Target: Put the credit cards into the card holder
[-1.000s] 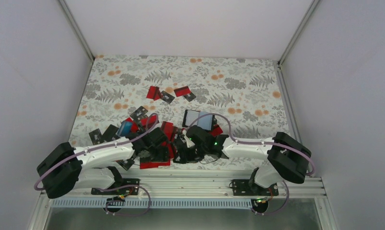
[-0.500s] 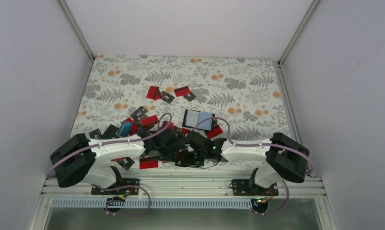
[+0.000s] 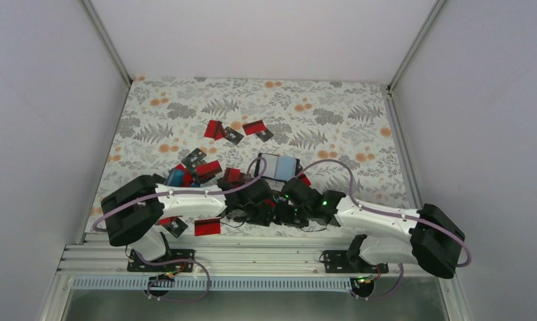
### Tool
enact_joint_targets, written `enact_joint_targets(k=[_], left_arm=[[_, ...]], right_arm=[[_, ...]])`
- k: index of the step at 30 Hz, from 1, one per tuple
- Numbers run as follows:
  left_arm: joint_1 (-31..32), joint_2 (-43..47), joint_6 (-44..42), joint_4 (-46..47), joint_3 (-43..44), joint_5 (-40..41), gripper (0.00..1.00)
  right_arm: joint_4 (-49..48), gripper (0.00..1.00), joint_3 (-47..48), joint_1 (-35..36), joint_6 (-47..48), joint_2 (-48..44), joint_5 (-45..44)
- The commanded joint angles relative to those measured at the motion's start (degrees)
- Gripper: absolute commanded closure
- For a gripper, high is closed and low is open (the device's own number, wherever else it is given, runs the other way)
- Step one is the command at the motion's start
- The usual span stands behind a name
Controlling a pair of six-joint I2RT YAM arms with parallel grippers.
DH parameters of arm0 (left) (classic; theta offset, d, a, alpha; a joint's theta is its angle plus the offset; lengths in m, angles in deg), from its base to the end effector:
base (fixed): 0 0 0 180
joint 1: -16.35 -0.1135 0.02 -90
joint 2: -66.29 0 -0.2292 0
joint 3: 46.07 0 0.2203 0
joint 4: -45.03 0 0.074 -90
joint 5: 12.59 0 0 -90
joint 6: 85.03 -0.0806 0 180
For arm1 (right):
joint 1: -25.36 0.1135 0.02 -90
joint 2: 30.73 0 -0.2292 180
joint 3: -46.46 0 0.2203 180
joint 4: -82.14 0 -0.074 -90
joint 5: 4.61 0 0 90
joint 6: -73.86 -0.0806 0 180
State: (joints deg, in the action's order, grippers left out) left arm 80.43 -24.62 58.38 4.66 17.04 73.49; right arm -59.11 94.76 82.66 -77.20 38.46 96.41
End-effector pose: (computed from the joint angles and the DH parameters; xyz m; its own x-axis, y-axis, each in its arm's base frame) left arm 0.1157 -0.2506 0.0966 -0.9713 0.1659 -0.1707 0.2157 0.9167 -0.3364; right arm 0.1068 0.1950 0.1171 -0.9941 0.0416 -0.1002 -0.0170 0.8527 0.5221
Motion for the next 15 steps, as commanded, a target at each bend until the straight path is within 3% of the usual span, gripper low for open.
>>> enact_joint_targets(k=[1, 5, 11, 15], left_arm=[[1.45, -0.61, -1.19, 3.79, 1.43, -9.3, 0.21], [-0.01, 1.79, -4.42, -5.26, 5.38, -3.17, 0.2], [-5.4, 2.2, -12.2, -6.84, 5.51, 0.08, 0.2], [-7.91, 0.85, -16.77, -6.55, 5.71, -0.19, 0.34]], right_arm=[[-2.48, 0.5, -0.35, -2.99, 1.99, -3.47, -1.27], [-3.66, 0.49, -1.11, -5.98, 4.18, -4.57, 0.85], [-8.36, 0.48, -1.26, -10.45, 6.9, -2.76, 6.56], [-10.13, 0.48, -1.13, -13.15, 7.47, -1.02, 8.71]])
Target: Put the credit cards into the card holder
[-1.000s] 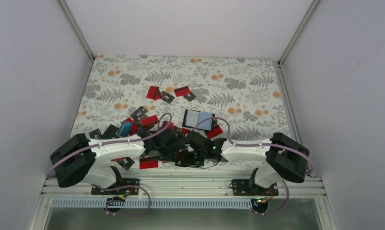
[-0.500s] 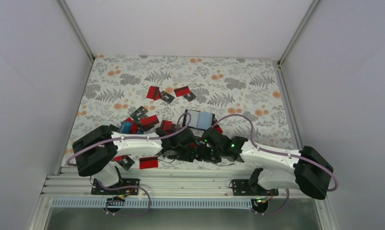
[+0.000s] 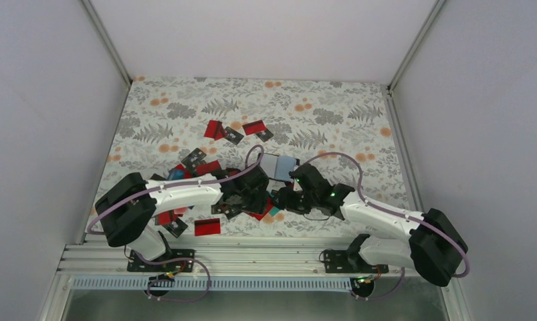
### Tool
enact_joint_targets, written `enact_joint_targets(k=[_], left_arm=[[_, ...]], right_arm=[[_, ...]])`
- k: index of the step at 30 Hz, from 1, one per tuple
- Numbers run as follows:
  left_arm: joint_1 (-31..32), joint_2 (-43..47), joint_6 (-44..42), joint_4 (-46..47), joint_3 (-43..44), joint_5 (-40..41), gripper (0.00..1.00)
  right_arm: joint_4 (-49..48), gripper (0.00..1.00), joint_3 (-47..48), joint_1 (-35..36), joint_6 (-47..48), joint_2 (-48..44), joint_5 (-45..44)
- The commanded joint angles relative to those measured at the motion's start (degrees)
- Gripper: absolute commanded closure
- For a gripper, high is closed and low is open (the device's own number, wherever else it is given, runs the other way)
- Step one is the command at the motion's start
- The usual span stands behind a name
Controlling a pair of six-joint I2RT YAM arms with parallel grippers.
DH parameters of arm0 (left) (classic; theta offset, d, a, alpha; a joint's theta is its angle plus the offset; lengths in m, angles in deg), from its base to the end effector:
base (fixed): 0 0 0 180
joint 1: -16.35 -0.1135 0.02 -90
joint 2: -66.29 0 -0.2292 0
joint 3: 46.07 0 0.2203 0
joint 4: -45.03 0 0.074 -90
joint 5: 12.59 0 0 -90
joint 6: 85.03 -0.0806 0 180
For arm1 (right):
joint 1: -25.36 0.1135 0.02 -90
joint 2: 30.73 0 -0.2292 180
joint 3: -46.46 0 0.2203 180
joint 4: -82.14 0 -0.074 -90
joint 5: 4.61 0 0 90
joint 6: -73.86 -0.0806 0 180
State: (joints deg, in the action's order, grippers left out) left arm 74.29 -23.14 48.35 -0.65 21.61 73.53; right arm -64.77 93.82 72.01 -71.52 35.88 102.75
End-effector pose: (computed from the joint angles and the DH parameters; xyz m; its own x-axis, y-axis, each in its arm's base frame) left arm 0.1449 -0.2416 0.1185 -0.9465 0.2202 -0.2360 0.2879 0.9064 -0.3090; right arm 0.1399 0.1832 0.1318 -0.9829 0.1030 -0.1527 -0.0182 0.7707 0.6370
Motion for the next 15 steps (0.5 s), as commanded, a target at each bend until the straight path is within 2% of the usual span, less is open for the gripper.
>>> enact_joint_targets(k=[1, 12, 15], left_arm=[[-2.11, -0.77, -7.25, -1.06, 0.99, -0.71, 0.39], [-2.21, -1.76, -8.14, 2.9, -3.57, -4.97, 0.79], [-2.21, -2.13, -7.98, 3.32, -4.05, -5.05, 0.84]], right_arm=[[-4.85, 0.49, -0.18, -3.26, 2.03, 2.05, 2.87], [-7.0, 0.49, 0.13, -8.65, 7.02, 7.14, 7.98], [-6.91, 0.49, 0.02, -9.32, 7.85, 7.6, 8.52]])
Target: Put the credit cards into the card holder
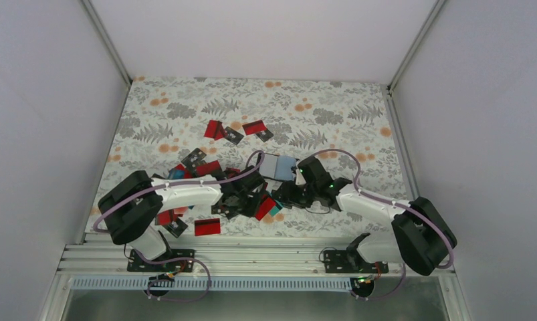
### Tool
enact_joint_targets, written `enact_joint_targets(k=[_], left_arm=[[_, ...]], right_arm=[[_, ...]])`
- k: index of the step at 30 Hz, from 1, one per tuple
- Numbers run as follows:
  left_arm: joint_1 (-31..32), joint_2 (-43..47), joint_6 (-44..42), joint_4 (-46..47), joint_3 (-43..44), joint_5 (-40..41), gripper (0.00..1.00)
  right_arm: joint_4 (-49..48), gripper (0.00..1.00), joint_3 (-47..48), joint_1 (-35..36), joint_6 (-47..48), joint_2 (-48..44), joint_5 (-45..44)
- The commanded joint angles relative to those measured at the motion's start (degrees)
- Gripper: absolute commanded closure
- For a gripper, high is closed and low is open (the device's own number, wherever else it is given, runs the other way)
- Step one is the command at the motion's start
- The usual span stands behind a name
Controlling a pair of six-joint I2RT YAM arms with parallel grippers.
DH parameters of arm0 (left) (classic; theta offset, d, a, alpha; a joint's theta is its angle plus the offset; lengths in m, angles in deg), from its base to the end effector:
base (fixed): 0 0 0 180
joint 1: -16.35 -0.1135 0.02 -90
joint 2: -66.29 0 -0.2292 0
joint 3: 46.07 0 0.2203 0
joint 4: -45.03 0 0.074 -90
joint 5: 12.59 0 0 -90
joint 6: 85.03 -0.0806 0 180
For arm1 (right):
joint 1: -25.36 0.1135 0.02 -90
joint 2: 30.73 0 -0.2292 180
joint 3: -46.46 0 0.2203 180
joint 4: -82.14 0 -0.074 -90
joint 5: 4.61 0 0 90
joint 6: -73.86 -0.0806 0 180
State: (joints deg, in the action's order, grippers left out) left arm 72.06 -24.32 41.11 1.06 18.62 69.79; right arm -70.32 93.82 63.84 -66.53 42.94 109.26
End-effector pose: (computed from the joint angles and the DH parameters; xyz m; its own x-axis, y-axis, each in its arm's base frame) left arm 0.1452 -0.2320 0.1019 -0.9253 0.3194 -0.2042 0.3701 0.8781 -0.3033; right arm 0.1677 0.1750 0.1165 -0.9853 0.1167 -0.1244 0.0051 0.7488 0.6628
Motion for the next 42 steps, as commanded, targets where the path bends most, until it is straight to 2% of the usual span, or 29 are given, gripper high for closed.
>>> enact_joint_targets(k=[1, 8, 16, 25, 37, 42], left_arm=[[0.02, -1.09, -0.72, 1.51, -1.13, -1.22, 0.85], [0.02, -3.28, -0.05, 1.36, -2.44, 0.29, 0.85], [0.03, -1.6, 1.82, 3.62, -6.77, -0.08, 0.85], [-0.07, 6.71, 1.53, -0.14, -3.25, 2.59, 0.82], [-0.01, 1.08, 2.12, 4.25, -7.19, 2.76, 0.82], [-0.09, 1.57, 2.92, 5.22, -9.51, 2.69, 0.89]], right_arm=[[-1.23, 0.49, 0.01, -1.39, 3.11, 0.64, 2.18], [-2.57, 0.49, 0.41, -1.84, 4.35, 2.89, 5.92], [-4.71, 0.49, 0.57, -1.74, 5.3, 7.73, 10.1], [-2.51, 0.49, 2.57, -1.74, 6.64, 9.68, 6.47], [-2.26, 0.49, 3.86, -1.7, 8.63, 14.06, 6.18], [-2.41, 0.49, 4.05, -1.4, 8.33, 15.0, 6.99]])
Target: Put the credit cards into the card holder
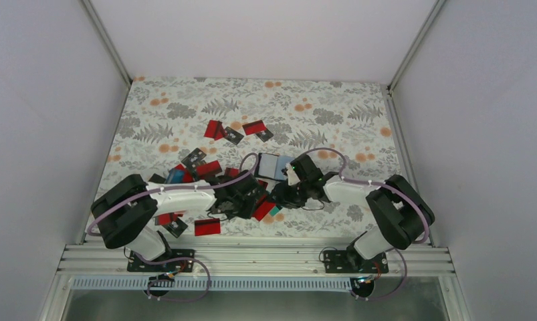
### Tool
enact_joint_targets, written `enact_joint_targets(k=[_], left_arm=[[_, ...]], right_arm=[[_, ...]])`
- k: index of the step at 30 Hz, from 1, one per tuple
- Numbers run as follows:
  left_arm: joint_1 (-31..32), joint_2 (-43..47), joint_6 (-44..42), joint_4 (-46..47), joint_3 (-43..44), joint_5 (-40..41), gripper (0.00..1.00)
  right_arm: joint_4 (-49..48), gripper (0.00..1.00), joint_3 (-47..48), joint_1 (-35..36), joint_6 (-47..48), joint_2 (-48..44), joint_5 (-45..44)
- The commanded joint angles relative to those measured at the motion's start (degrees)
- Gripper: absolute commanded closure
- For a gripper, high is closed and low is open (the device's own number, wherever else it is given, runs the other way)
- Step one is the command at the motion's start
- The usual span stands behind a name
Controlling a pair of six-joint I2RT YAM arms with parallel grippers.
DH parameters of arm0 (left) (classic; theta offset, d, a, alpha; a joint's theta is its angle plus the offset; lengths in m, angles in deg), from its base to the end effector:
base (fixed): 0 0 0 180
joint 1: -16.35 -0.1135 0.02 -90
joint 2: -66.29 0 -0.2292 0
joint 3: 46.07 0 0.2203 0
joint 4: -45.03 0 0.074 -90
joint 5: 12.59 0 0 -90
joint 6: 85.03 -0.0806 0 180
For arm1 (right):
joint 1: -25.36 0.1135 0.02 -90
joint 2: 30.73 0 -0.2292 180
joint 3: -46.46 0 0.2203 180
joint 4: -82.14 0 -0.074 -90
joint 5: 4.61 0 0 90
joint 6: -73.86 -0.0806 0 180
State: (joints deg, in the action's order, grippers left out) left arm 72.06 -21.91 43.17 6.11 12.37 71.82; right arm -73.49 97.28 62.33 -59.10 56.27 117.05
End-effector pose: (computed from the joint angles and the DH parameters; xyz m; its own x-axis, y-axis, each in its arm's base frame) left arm 0.1401 -0.2193 0.0896 -0.9333 0.2762 -0.2296 0.3373 0.8936 -0.2961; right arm 0.1790 0.1877 0.0882 -0.9985 -0.0256 -0.0483 -0.0514 0.7410 0.6695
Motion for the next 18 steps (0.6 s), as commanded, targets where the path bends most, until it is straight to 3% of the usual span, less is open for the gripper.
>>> enact_joint_targets(k=[1, 9, 18], left_arm=[[-0.07, -0.75, 0.98, 0.62, -3.84, 0.46, 0.9], [-0.01, -1.06, 1.96, 5.1, -8.62, -1.72, 0.97], [1.15, 0.27, -0.74, 13.57, -12.1, -7.35, 0.98]], right_arm=[[0.82, 0.49, 0.71, 0.18, 0.75, 1.8, -0.35], [-1.29, 0.49, 0.69, 1.0, 0.46, 2.74, 3.25], [-1.35, 0.49, 3.77, 3.33, 6.05, 7.1, 13.17]])
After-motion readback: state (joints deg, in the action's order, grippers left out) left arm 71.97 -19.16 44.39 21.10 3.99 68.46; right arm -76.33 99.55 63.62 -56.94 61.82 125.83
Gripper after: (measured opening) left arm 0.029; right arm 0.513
